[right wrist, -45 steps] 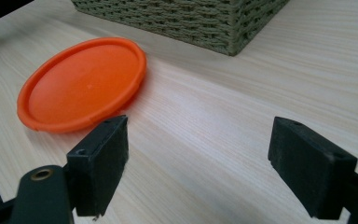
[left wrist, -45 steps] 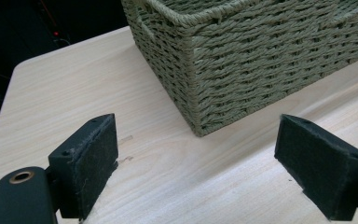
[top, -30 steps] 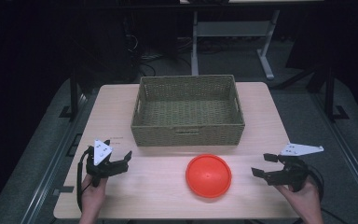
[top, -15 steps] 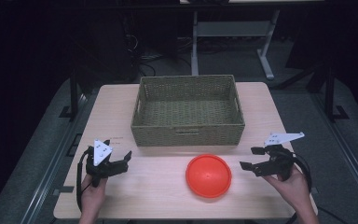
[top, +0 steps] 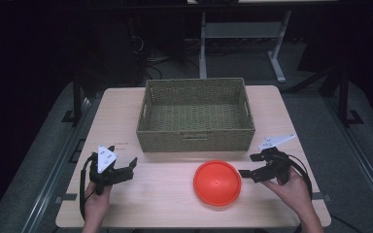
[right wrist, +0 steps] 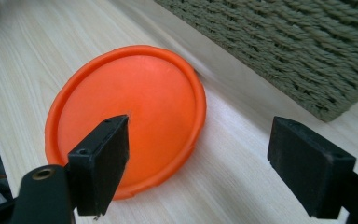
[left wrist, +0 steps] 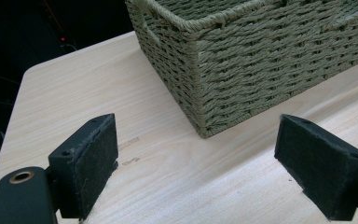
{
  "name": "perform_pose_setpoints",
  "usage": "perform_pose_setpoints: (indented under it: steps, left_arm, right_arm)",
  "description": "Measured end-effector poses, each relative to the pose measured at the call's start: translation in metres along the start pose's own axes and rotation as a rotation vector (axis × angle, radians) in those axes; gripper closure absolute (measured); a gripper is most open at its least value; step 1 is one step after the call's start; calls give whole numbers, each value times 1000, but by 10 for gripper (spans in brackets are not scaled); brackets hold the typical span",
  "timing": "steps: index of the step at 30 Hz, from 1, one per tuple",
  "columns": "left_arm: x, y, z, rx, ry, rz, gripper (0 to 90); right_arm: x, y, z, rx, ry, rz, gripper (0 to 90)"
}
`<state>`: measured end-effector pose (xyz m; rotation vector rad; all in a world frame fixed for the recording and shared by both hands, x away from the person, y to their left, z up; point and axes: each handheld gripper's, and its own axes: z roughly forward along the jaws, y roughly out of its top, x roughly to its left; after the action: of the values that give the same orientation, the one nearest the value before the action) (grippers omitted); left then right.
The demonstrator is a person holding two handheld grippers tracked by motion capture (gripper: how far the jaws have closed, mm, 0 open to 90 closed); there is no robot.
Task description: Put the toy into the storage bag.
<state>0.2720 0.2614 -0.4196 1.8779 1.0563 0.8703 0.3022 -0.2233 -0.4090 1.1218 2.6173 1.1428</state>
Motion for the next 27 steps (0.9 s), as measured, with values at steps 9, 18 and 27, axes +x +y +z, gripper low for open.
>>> perform_pose_setpoints:
  steps: [9, 18, 27]
  left_arm:
    - [1, 0, -1, -2, 5, -3, 128]
    - [0, 0, -1, -6, 6, -3, 128]
    - [0, 0, -2, -4, 4, 0, 128]
  right_arm:
    - [5, 8, 18, 41, 28, 4, 206]
    - [6, 12, 37, 128, 23, 2, 241]
    - [5, 10, 50, 188, 12, 21, 306]
